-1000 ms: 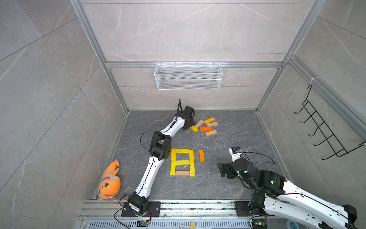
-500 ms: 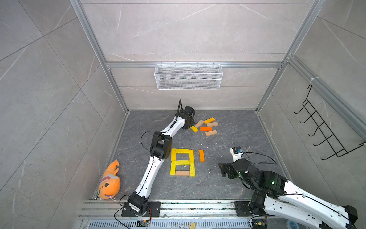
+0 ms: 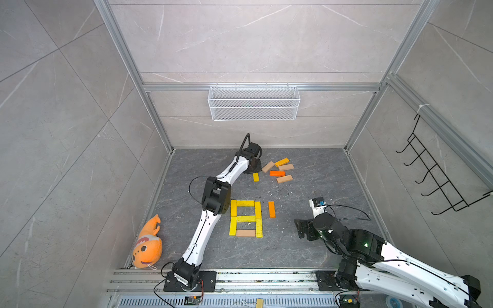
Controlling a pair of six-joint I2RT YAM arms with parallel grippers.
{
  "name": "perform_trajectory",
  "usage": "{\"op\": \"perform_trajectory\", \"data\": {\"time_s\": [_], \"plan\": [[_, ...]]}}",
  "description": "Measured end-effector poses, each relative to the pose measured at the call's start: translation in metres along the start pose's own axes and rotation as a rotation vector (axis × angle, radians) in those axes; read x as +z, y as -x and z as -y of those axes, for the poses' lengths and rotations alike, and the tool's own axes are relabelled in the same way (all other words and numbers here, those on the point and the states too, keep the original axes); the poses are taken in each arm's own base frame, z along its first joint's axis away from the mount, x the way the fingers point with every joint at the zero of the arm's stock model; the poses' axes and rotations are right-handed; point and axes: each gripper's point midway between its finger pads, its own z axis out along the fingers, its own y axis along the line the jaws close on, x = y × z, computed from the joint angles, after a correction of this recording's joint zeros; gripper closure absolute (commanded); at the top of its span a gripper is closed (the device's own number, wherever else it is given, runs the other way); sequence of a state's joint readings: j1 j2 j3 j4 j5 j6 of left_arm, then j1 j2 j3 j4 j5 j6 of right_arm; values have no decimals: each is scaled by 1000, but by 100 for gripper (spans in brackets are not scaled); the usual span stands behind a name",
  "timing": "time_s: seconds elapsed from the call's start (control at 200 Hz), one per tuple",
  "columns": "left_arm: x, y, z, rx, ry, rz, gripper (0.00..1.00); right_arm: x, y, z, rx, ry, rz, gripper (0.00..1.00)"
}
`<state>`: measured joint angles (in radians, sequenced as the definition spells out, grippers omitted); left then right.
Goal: Assemble the number 8 with building blocks
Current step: Adjust the building block at the center of the board.
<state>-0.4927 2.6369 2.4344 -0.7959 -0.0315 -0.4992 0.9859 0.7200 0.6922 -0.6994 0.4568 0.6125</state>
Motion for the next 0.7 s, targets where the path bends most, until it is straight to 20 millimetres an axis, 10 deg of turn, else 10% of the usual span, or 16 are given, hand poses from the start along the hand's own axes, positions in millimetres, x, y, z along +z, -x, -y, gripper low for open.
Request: {"op": "perform_trajectory", "data": {"time_s": [0.295,0.699], "plan": [[-7,-24,-17,183,102,-87,52,1,-1,0,-3,-3,-5,3],[-17,-46,-18,284,173,-134,60,0,0,-1,14,8,-2,3]]}}
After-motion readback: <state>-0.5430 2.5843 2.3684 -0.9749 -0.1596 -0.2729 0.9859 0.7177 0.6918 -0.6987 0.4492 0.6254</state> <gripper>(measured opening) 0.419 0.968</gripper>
